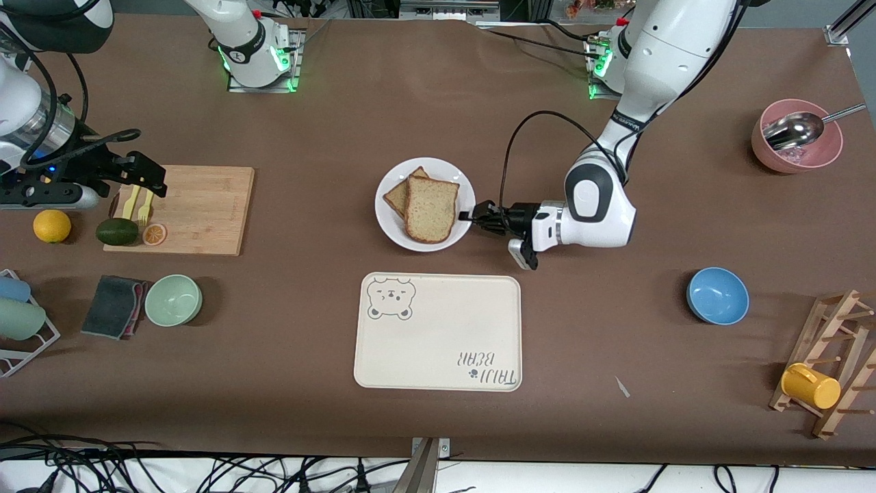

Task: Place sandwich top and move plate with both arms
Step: 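Slide the plate onto the bear tray with the left gripper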

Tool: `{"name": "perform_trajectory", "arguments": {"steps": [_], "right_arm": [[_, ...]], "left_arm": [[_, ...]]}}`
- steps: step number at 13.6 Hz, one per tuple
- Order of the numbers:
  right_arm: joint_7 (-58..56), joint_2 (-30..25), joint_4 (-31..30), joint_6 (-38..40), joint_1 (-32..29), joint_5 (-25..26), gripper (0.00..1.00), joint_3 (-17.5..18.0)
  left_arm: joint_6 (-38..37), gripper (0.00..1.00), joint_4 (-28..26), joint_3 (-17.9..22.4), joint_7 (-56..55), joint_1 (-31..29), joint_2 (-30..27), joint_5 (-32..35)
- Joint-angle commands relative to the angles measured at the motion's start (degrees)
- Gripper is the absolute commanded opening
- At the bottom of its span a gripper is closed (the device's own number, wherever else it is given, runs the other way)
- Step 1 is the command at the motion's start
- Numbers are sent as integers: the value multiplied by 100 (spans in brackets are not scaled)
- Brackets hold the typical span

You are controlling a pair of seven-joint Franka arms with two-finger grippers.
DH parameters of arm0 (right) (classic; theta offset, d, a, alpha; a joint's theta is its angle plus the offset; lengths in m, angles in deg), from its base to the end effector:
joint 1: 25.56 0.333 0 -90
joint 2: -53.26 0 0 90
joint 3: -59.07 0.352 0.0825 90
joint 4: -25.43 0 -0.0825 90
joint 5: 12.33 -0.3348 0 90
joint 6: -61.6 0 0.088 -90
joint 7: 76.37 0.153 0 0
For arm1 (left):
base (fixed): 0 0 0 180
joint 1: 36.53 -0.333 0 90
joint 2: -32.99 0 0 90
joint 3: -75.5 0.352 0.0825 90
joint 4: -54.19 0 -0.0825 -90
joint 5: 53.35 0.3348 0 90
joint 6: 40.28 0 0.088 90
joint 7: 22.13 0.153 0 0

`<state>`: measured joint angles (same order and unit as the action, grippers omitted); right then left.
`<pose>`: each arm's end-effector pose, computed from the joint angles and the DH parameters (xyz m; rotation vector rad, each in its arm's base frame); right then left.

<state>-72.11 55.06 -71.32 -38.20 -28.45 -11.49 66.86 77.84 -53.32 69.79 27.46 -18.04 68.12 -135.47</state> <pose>0.5264 0.0421 0.5632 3.1329 0.0210 0.0358 0.5311 -0.3341 0.2375 1.9690 -0.2135 -0.1127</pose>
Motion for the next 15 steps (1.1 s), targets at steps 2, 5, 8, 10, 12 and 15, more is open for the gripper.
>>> {"name": "perform_trajectory", "arguments": {"steps": [2,5,8,10,12,15], "right_arm": [[48,40,140,101,-71,-85,100,74],[48,40,140,101,-71,-85,100,74],[48,40,140,101,-71,-85,100,74],[48,40,140,101,-62,-85,100,74],[48,40,140,92,-71,-85,100,74],[48,40,140,92,-71,-85,100,74]], "left_arm": [[-158,0,641,9,-212,-327,204,231],[-140,0,1511,70,-730,-337,740,407],[-96,0,2049,201,-1047,-267,1013,434],[-96,0,2444,369,-1415,-179,1241,757],[-88,0,3128,404,-1767,-178,1688,864],[210,0,3737,448,-1953,-152,2138,873]]}}
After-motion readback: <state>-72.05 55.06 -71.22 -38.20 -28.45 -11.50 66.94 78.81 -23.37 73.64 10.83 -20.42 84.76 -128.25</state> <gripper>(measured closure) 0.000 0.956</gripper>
